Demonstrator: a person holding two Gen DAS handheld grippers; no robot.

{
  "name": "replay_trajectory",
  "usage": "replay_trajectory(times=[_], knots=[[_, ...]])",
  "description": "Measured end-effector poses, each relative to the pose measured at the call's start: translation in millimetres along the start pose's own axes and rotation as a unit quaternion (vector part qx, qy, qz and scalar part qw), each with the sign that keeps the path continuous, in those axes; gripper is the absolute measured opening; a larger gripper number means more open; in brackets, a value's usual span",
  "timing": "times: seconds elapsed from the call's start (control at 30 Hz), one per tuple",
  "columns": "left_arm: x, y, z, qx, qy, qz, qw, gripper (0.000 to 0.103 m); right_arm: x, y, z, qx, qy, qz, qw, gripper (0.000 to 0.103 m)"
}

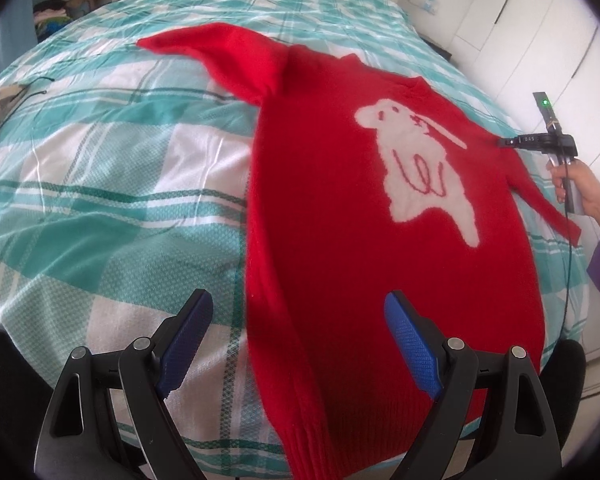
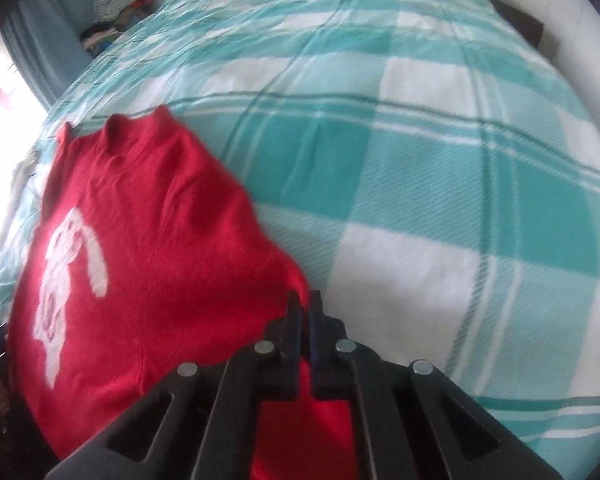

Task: Fold small clothes
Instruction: 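Pull the held sleeve outward from the body with the right tool, laying it flat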

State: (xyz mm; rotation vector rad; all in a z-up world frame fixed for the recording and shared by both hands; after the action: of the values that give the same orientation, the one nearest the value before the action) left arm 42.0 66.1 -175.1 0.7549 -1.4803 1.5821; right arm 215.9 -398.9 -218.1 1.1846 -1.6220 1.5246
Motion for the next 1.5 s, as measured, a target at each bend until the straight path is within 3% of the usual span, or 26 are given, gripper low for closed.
replay_trajectory(times=[0.1,0.2,0.27,0.33,0.37,0.5,0.63,0.73,0.8,0.87,0.93,1.03,1.07,1.1,1.13,1.23,1.33,1.5], knots=[[1.7,-0.8,5.0,-0.007,0.0,0.004,1.0,0.089,-9.7,-7.2,-0.6,0.008,0.04,0.006,0.999,0.002],[7.4,-1.5,9.9,-0.018,0.003,0.012,0.9998,0.089,-19.7,-1.0,7.0,-0.006,0.038,0.004,0.999,0.003],[10.7,-0.9,11.6,-0.026,-0.001,0.017,0.9995,0.089,-4.9,1.7,18.8,-0.039,0.038,0.028,0.998,0.022],[12.9,-0.2,12.4,-0.03,-0.003,0.02,0.9993,0.089,26.9,9.1,32.8,-0.059,0.044,0.063,0.995,0.053],[13.7,0.4,12.4,-0.03,-0.001,0.021,0.9993,0.089,48.0,16.3,41.5,-0.07,0.038,0.085,0.993,0.055],[16.6,2.9,13.2,-0.027,0.008,0.025,0.9993,0.089,135.9,78.2,89.5,-0.159,0.013,0.154,0.975,0.055],[15.5,4.6,15.6,-0.029,0.013,0.024,0.9992,0.089,189.9,179.4,129.5,-0.27,-0.001,0.175,0.947,0.055],[13.3,4.4,21.0,-0.034,0.017,0.018,0.9991,0.089,195.7,253.8,139.7,-0.354,-0.041,0.178,0.917,0.055],[13.7,3.5,26.4,-0.039,0.02,0.016,0.9989,0.089,181.2,284.8,141.5,-0.394,-0.077,0.167,0.901,0.055],[16.8,1.4,32.4,-0.043,0.023,0.018,0.9987,0.089,161.6,300.3,145.8,-0.42,-0.108,0.168,0.885,0.055],[22.8,-0.4,37.1,-0.047,0.025,0.025,0.9983,0.089,151.8,304.9,149.8,-0.436,-0.123,0.204,0.868,0.054],[31.4,-1.3,40.2,-0.053,0.019,0.036,0.9977,0.089,143.8,303.8,158.4,-0.445,-0.121,0.249,0.851,0.05],[32.8,-1.2,39.4,-0.054,0.016,0.037,0.9977,0.089,138.6,301.6,160.4,-0.446,-0.121,0.252,0.85,0.047],[33.3,-0.9,37.9,-0.053,0.013,0.037,0.9978,0.089,134.7,300.9,161.7,-0.446,-0.117,0.248,0.852,0.032],[33.5,-0.6,35.8,-0.053,0.009,0.036,0.9979,0.089,132.2,301.8,163.1,-0.447,-0.115,0.243,0.853,0.005],[35.0,1.3,27.0,-0.047,0.001,0.035,0.9983,0.089,147.9,313.5,162.8,-0.466,-0.122,0.257,0.838,0.003],[31.2,3.5,20.1,-0.039,-0.002,0.028,0.9988,0.089,169.7,316.9,156.9,-0.459,-0.083,0.242,0.851,0.003],[24.3,5.6,24.4,-0.047,0.002,0.017,0.9988,0.089,156.2,328.1,157.1,-0.472,-0.028,0.174,0.864,0.002]])
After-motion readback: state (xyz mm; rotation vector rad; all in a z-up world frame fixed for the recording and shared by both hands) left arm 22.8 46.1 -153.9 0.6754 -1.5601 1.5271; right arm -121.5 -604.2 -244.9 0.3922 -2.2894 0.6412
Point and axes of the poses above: each gripper's, at about its wrist camera, not at the fingertips, and x roughly against the way its jaws point, z to its right, y to its underside, the point moved 2 cm from there along -x, roughly the way its jaws point, and after that the axes turned 6 degrees about -y, right-handed, at the moved point
